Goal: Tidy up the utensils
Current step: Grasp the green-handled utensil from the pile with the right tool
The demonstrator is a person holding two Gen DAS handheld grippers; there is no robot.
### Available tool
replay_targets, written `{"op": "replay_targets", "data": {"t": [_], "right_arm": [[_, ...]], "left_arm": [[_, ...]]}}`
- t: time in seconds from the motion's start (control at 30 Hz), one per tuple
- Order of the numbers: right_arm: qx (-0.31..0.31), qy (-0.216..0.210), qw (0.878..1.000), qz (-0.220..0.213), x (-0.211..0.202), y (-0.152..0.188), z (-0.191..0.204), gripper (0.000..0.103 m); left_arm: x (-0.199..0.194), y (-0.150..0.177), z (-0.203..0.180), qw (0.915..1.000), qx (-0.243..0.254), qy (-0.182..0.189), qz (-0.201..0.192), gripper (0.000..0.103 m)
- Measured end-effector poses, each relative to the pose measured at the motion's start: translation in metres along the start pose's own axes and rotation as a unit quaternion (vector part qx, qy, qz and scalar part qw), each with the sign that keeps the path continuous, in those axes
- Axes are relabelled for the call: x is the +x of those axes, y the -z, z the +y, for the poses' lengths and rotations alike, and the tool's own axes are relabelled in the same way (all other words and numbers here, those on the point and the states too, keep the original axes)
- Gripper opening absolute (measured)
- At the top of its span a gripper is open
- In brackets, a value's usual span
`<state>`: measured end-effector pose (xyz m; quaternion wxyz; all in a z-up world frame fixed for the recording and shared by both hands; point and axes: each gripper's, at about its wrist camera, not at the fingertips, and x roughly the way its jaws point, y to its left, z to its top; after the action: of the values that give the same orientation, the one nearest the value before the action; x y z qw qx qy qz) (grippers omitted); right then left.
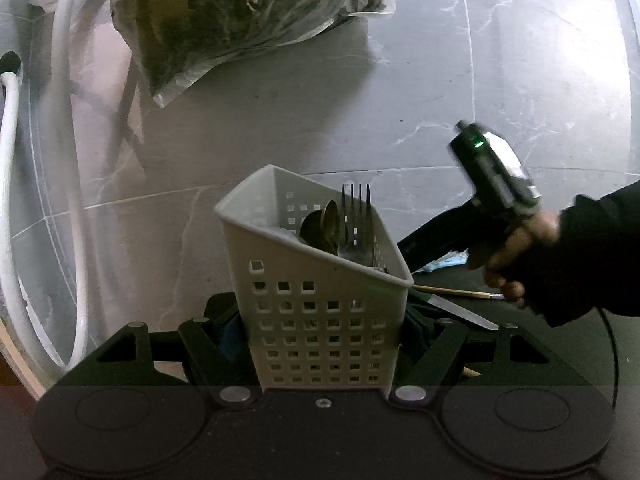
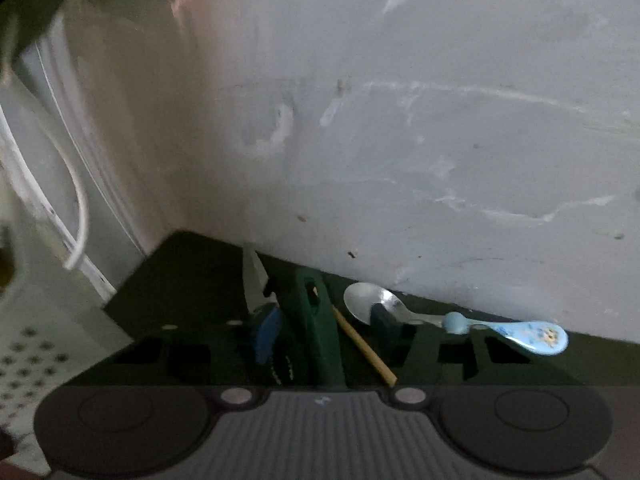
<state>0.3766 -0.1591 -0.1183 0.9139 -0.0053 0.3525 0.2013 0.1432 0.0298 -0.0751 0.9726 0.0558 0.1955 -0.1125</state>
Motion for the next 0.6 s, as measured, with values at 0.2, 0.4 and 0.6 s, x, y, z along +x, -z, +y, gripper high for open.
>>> {"op": "replay_targets", "data": {"t": [0.2,0.4,0.6], "right_arm": [[-0.02,0.021,0.999,0.021,0.014,-0.001,0.007,0.022],[0.0,0.024,1.0,-0.019,-0.022,0.006,0.007,0.022],[0.039,0.011,0.99,-0.132,-0.102,0.025,0.005,0.022]], "left_arm": [[-0.001,0.0,-0.001,1.0,-0.001,-0.001,-0.001,0.077],[0.001,0.001,0.0,1.0,0.0,0.005,0.002,0.077],[0.003,0.002,0.007,0.9998,0.001,0.019,0.0,0.076]]}}
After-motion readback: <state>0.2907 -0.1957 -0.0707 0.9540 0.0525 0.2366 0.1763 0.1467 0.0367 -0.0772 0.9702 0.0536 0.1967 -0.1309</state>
